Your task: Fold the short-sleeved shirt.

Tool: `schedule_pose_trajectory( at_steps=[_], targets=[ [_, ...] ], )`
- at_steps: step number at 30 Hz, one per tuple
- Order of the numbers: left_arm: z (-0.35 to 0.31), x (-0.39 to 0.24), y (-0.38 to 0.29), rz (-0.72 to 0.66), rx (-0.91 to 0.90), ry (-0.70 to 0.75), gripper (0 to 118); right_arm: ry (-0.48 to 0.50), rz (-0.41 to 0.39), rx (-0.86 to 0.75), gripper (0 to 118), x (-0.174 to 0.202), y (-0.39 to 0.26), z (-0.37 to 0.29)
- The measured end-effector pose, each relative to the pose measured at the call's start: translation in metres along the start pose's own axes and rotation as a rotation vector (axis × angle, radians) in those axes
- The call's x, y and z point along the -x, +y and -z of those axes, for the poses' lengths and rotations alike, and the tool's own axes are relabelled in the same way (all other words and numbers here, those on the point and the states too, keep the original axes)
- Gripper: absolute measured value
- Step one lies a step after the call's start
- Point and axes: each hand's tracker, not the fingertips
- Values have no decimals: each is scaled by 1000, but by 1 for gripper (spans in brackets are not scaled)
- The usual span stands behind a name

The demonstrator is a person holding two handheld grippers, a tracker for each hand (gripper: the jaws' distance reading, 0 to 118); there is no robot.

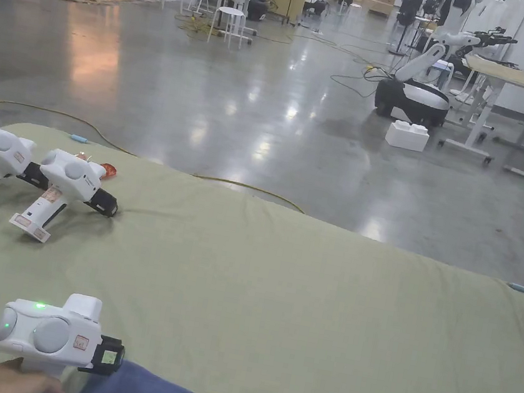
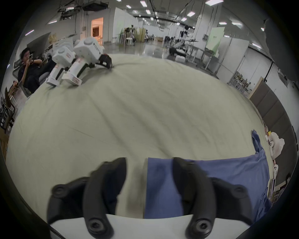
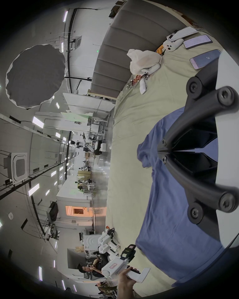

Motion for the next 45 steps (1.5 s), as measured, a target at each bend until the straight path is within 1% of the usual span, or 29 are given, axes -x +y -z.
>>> schedule_pose_trajectory(
  at_steps=[2,4,5,6,7,9,10,11,14,16,17,18,20,21,22,24,25,26,29,31,32,33,34,37,39,40,41,43,45],
  targets=[
    [9,-6,1,8,42,0,77,-11,0,22,0,-3,-5,5],
    [8,-14,-4,56,66,-5,71,-18,4,39,0,-6,-8,9],
    [9,-21,-7,98,67,30,56,-21,8,49,0,-7,-9,11],
    [10,-28,-10,143,63,85,48,-23,12,57,0,-7,-11,14],
    [-1,-34,-12,160,43,76,46,-24,15,65,0,-8,-11,17],
    [-4,-43,-14,151,35,79,30,-19,20,81,0,-11,-12,26],
    [-6,-44,-13,162,28,77,18,-17,21,93,0,-13,-13,33],
    [-8,-44,-12,171,23,69,2,-16,27,105,0,-16,-12,40],
    [-18,-51,-14,185,29,65,1,-36,70,123,0,-32,-3,68],
    [-20,-45,-9,168,13,58,0,-50,73,176,2,-45,9,98],
    [-26,-45,-9,156,1,53,0,-66,82,199,8,-52,15,116],
    [-33,-46,-10,149,-19,48,0,-58,103,236,19,-63,20,136],
    [-40,-46,-8,155,-48,45,0,-48,122,305,51,-76,30,170],
    [-47,-48,-8,165,-58,42,0,-25,128,369,53,-84,34,191],
    [-53,-50,-9,171,-74,47,0,-22,131,374,53,-90,37,208],
    [-61,-50,-9,173,-97,39,0,13,64,462,53,-97,39,239],
    [-64,-50,-9,165,-105,39,0,-2,51,480,53,-98,39,248],
    [-68,-51,-9,164,-110,39,0,15,38,523,53,-100,36,259],
    [-70,-50,-9,174,-124,43,0,82,86,615,53,-107,28,281],
    [-67,-49,-9,183,-128,48,0,61,74,669,52,-107,21,291],
    [-66,-48,-9,185,-128,51,0,82,61,707,51,-107,18,295],
    [-66,-48,-10,188,-127,53,0,98,64,723,47,-108,15,297],
    [-66,-48,-10,192,-125,57,0,103,78,703,39,-104,15,293],
    [-62,-49,-11,198,-122,69,0,132,115,697,2,-102,16,294],
    [-60,-50,-13,200,-123,72,0,115,68,690,2,-94,16,291],
    [-61,-50,-13,196,-123,74,0,116,65,681,1,-95,15,289],
    [-62,-49,-13,185,-125,73,0,111,71,667,1,-97,16,286],
    [-68,-48,-12,150,-139,57,0,86,113,594,1,-99,22,272],
    [-76,-48,-7,143,-144,62,0,85,107,519,1,-102,32,257]
  ],
)
